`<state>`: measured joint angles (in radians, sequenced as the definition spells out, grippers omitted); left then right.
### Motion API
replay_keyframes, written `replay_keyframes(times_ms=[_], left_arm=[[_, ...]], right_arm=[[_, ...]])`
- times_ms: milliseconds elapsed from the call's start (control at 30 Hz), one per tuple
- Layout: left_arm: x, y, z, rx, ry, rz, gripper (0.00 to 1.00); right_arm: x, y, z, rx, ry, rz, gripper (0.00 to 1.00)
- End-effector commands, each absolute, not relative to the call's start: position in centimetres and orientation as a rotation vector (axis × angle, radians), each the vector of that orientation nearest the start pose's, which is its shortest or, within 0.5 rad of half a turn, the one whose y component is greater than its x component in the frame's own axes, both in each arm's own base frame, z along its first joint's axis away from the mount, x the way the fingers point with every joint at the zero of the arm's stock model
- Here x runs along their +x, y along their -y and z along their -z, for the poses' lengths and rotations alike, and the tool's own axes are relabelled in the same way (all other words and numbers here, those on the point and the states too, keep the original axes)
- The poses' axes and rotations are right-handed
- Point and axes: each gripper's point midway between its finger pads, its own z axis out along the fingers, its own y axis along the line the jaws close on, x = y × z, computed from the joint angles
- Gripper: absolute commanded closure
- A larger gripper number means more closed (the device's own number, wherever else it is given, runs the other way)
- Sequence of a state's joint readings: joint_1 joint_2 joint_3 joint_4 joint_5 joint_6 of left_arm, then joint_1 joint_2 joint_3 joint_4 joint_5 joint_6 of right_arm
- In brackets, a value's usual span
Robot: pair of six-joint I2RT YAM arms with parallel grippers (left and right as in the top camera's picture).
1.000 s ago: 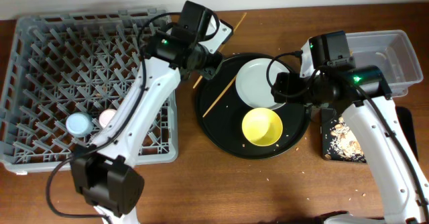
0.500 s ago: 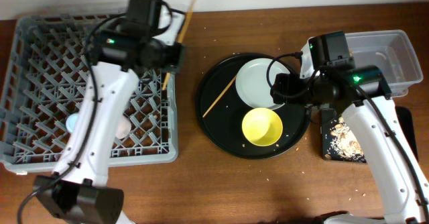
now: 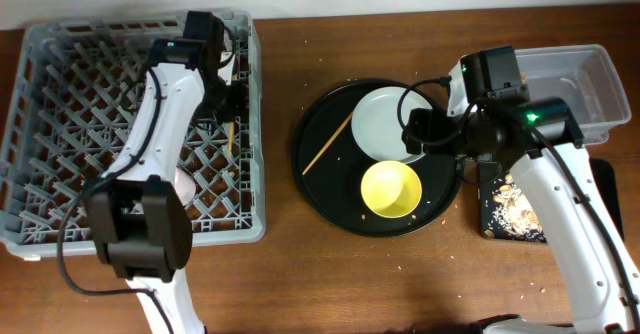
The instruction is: Sort waste into correct bins and load items into the dishwasher rack
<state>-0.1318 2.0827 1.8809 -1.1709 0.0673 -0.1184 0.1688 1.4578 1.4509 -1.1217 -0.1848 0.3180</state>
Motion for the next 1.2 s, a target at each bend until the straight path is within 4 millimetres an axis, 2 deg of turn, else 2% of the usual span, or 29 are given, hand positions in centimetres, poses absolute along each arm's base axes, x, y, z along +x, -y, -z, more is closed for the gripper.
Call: replay_keyframes(times_ms=[0,33,67,100,167,200,233,267,333,433,533,633,700,800,867,933,1000,1033,1100,1167], left_arm=[[44.0,8.6,-7.9,0.044,-3.032,0.2,0.94],[44.0,8.6,-7.6,0.046,-3.039,0.192,0.8],[43.7,8.5,-8.0,0.039,-3.047,0.192,0.72],[44.0,8.4,-10.1,0.036,-3.021,0.196,0.7],[44.6,8.8,-15.4,0.054,-2.927,0.209,0.69],[44.6,9.4,-16.9,0.078,-2.893,0.217,0.69],[44.5,11.3,-18.3,0.141,-2.846,0.231,0.69],[44.3,14.9,-17.9,0.303,-2.815,0.242,0.69],[43.3,19.5,-16.0,0.615,-2.752,0.224,0.69],[41.8,23.5,-11.5,0.915,-2.659,0.156,0.69],[41.4,25.9,-7.9,0.983,-2.583,0.151,0.69],[42.0,25.3,-4.8,0.956,-2.54,0.071,0.66],[41.4,25.0,-3.3,0.958,-2.545,0.071,0.66],[40.5,25.3,-2.1,0.981,-2.567,0.122,0.66],[40.1,25.1,-0.3,0.995,-2.608,0.112,0.67],[39.6,24.7,0.4,1.006,-2.64,0.103,0.85],[39.6,24.7,-0.4,1.006,-2.648,0.101,0.96],[39.8,24.8,-1.6,1.007,-2.656,0.099,1.0],[41.0,24.5,-5.1,0.903,-2.682,0.059,1.0],[42.4,23.6,-9.7,0.796,-2.689,0.04,1.0]], right_arm=[[33.1,-8.7,-21.5,0.155,-2.722,-0.384,0.09],[33.1,-8.7,-21.5,0.155,-2.722,-0.384,0.09],[33.1,-8.7,-21.5,0.155,-2.722,-0.384,0.09],[33.1,-8.7,-21.5,0.155,-2.722,-0.384,0.09],[33.1,-8.7,-21.5,0.155,-2.722,-0.384,0.09],[33.1,-8.7,-21.5,0.155,-2.724,-0.383,0.09],[33.0,-8.7,-21.5,0.156,-2.727,-0.383,0.09],[32.9,-8.7,-21.4,0.157,-2.733,-0.381,0.09],[32.9,-8.7,-21.4,0.157,-2.734,-0.381,0.09],[32.9,-8.7,-21.4,0.157,-2.734,-0.381,0.08],[32.9,-8.7,-21.4,0.157,-2.734,-0.381,0.05],[32.8,-8.7,-21.3,0.157,-2.735,-0.381,0.05],[32.8,-8.7,-21.3,0.157,-2.736,-0.381,0.04],[32.8,-8.6,-21.3,0.158,-2.737,-0.381,0.04],[32.8,-8.7,-21.3,0.158,-2.738,-0.381,0.04],[32.8,-8.6,-21.2,0.159,-2.74,-0.38,0.04],[32.8,-8.6,-21.2,0.159,-2.74,-0.38,0.04],[32.8,-8.7,-21.2,0.158,-2.74,-0.38,0.04],[32.8,-8.6,-21.2,0.159,-2.74,-0.38,0.04],[32.8,-8.6,-21.2,0.159,-2.74,-0.38,0.04]])
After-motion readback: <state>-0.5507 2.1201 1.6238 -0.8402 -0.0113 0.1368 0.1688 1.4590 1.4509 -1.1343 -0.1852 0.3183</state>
